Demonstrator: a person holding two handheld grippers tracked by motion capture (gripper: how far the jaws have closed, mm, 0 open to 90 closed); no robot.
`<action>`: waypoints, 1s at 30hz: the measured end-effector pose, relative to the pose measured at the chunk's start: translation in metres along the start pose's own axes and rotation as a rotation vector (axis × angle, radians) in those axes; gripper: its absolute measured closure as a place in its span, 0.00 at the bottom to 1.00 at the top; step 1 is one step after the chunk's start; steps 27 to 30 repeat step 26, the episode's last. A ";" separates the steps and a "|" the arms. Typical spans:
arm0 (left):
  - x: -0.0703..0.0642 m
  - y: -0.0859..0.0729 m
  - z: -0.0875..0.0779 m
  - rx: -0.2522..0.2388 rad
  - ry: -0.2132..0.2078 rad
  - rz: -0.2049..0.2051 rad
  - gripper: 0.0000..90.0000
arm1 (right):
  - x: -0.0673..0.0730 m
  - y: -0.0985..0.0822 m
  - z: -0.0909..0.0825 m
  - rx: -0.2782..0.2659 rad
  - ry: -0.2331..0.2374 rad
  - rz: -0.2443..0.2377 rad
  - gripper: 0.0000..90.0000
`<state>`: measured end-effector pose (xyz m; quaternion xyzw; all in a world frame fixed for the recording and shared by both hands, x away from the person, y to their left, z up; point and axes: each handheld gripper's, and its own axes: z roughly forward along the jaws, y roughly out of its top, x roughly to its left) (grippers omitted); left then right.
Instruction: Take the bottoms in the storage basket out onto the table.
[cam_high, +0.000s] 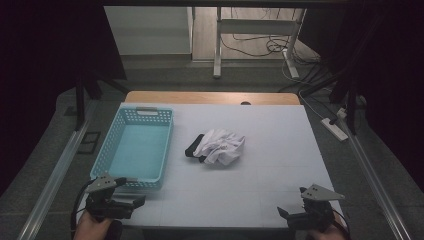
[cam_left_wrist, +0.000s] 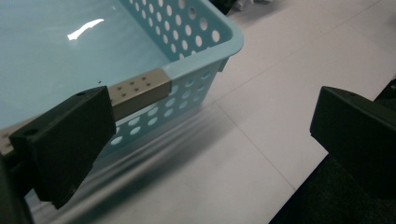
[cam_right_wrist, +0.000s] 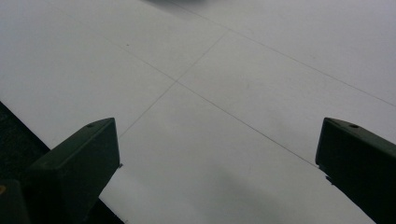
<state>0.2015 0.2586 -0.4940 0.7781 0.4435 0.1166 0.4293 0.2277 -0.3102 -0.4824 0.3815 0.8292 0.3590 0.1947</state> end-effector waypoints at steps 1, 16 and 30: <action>0.001 -0.001 -0.001 0.001 0.004 -0.002 0.00 | 0.000 0.000 0.000 0.000 0.000 0.000 0.00; 0.005 -0.015 -0.007 0.022 0.081 0.020 0.00 | 0.000 0.000 0.000 0.002 -0.003 0.003 0.00; 0.004 -0.016 -0.007 0.060 0.082 0.029 0.00 | 0.000 0.000 0.001 0.006 -0.004 -0.001 0.00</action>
